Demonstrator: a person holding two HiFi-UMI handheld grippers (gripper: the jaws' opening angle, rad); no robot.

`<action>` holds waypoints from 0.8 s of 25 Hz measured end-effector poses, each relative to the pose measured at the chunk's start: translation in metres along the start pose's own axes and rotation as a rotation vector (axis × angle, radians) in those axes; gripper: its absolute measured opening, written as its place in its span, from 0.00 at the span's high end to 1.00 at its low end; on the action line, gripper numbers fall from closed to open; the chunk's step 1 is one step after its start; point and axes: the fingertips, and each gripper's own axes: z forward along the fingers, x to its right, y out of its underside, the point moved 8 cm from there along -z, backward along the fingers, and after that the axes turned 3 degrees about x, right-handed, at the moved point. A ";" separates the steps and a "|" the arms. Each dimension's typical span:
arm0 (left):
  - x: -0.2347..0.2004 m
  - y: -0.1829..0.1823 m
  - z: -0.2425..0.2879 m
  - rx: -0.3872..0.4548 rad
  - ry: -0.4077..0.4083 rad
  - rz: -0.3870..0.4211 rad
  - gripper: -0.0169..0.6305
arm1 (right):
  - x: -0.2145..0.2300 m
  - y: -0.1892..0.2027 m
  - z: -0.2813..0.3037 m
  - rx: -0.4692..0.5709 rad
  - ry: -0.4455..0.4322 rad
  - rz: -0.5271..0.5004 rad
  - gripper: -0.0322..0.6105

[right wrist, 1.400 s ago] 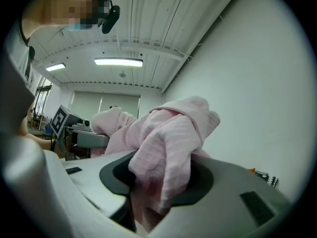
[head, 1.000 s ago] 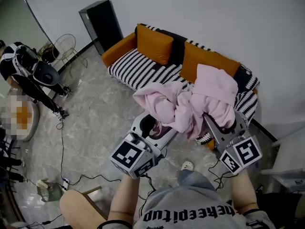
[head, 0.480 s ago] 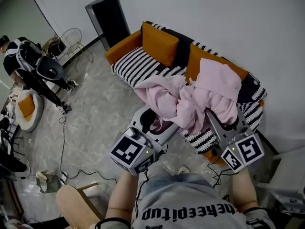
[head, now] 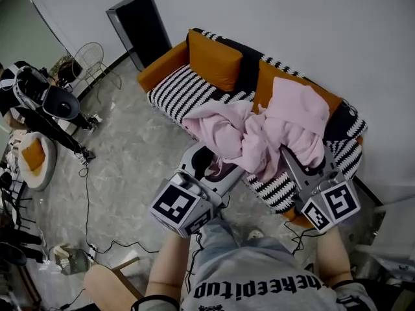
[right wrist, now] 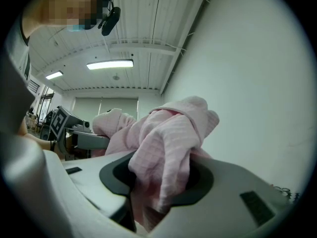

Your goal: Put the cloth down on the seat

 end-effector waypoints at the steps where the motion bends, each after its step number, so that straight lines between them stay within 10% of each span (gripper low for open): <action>1: -0.014 -0.001 0.006 -0.003 0.007 -0.005 0.49 | 0.004 0.001 0.013 -0.004 0.007 0.002 0.66; 20: -0.245 -0.014 -0.010 -0.040 0.152 -0.042 0.49 | -0.053 0.010 0.216 -0.053 0.163 0.024 0.66</action>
